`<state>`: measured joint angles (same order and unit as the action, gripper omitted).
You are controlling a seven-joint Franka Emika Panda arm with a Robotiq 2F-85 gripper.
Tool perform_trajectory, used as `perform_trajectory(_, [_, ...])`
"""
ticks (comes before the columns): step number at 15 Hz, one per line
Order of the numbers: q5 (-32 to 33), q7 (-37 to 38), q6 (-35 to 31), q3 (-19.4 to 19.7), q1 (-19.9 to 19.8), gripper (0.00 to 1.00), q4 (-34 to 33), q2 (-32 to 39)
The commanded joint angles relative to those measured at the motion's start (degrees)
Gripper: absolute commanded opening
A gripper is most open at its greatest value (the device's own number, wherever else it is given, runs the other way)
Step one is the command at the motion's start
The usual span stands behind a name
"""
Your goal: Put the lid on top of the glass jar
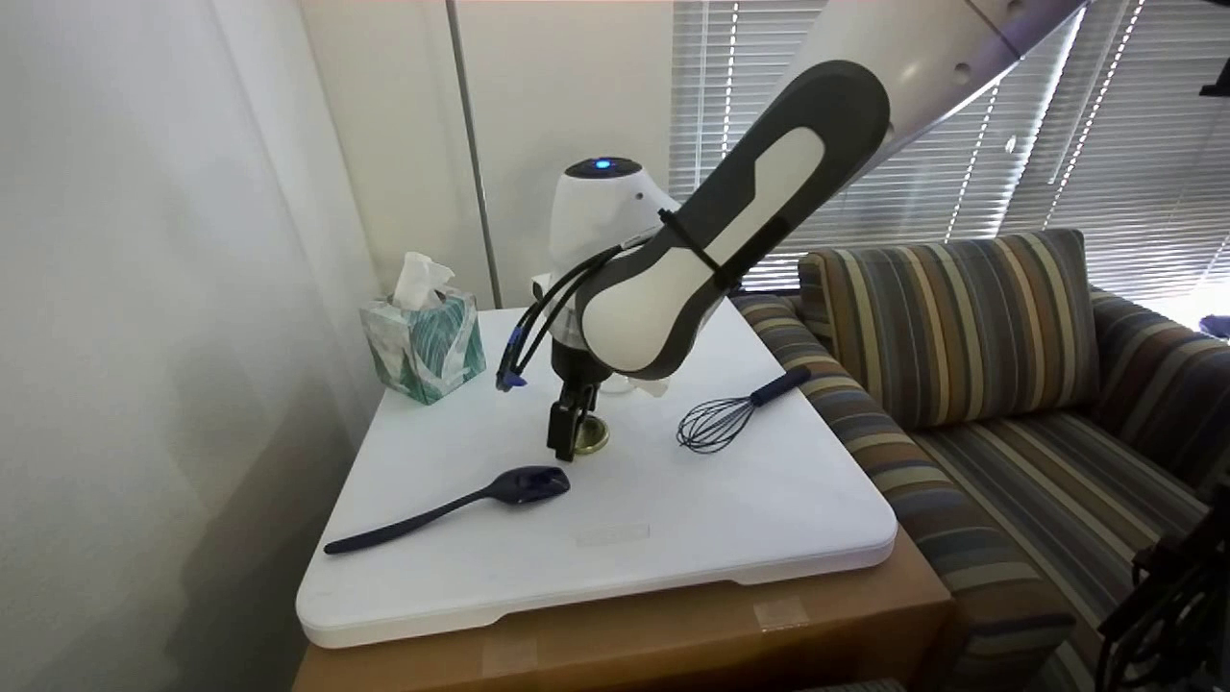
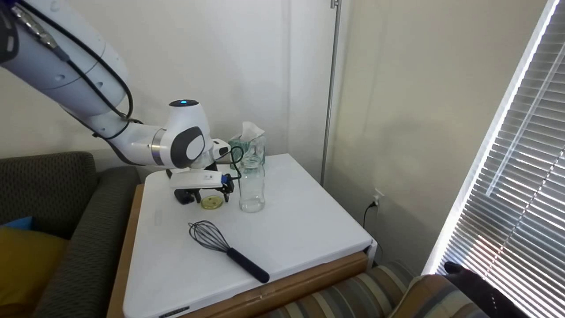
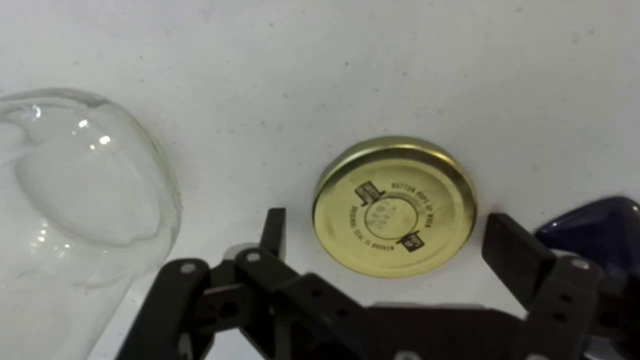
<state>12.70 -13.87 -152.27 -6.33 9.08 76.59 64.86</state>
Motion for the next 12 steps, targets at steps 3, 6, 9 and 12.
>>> perform_trajectory(3, [-2.46,-1.01,1.79,-1.23,-0.84,0.73,-1.35,1.18])
perform_trajectory(6, [-3.45,-0.83,3.13,-1.70,-0.80,0.53,-1.48,0.67])
perform_trajectory(9, [-3.45,-0.47,3.41,-1.26,-0.53,0.46,-1.27,0.11])
perform_trajectory(12, [-3.06,-0.07,3.07,-0.70,-0.16,0.46,-0.62,-0.73])
